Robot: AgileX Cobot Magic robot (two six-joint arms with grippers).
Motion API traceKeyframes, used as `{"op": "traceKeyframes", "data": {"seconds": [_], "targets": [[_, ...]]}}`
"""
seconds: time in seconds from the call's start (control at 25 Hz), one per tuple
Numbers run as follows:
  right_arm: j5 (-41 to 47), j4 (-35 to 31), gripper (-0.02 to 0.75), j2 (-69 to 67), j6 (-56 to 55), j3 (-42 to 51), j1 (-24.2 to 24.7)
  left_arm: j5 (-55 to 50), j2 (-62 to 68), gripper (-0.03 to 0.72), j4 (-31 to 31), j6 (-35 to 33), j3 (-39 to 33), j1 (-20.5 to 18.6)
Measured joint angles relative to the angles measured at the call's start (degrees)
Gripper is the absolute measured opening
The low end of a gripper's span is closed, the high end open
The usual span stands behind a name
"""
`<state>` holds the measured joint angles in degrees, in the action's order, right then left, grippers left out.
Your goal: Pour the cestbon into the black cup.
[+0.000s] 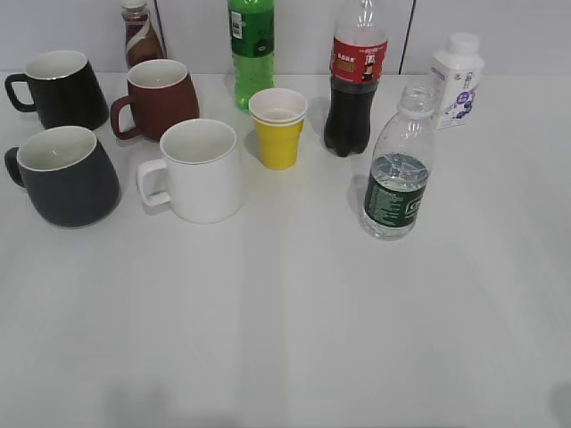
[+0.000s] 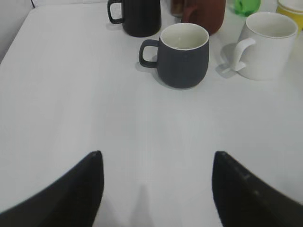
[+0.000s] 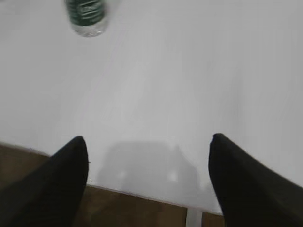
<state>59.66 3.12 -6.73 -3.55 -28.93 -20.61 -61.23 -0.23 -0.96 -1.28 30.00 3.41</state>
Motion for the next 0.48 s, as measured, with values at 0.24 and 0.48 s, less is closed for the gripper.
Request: {"op": "traceKeyframes", "data": {"seconds": [0.24, 0.48], "targets": [[-0.1, 0.0, 0.593, 2.1, 0.0, 0.0, 14.1, 0.0, -0.1, 0.49, 0.0, 0.0, 0.0, 0.0], [-0.1, 0.0, 0.593, 7.1, 0.0, 0.0, 17.8, 0.1, -0.1, 0.442, 0.0, 0.0, 0.0, 0.0]]}}
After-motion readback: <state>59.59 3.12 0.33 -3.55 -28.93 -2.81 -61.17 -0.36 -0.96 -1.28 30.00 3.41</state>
